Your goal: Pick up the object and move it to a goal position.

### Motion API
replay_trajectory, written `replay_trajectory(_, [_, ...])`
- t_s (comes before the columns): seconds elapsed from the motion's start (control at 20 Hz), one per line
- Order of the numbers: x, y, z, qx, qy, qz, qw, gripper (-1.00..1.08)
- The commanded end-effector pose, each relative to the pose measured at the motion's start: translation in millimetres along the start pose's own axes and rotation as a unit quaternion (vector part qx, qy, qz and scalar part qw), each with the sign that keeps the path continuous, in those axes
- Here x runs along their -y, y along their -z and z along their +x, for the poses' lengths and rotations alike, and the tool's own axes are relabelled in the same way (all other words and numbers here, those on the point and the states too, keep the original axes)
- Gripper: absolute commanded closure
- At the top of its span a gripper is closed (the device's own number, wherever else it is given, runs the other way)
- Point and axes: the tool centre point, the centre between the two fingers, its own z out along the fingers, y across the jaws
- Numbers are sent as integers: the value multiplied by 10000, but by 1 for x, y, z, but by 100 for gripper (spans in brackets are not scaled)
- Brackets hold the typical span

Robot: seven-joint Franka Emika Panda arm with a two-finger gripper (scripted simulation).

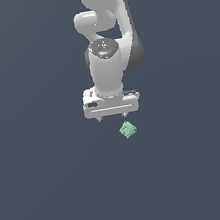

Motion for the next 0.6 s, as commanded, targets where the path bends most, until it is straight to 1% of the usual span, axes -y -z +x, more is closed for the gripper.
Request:
replay_trajectory(0.0, [0, 0, 0, 0, 0, 0, 10000, -92])
replay_trajectory(0.15, [0, -1, 2, -26, 18, -4, 10000, -92])
replay_trajectory(0.4, [-2, -2, 12, -138, 62, -20, 9999, -92])
replay_trajectory(0.55, [-2, -2, 13, -148, 48, -21, 9999, -92])
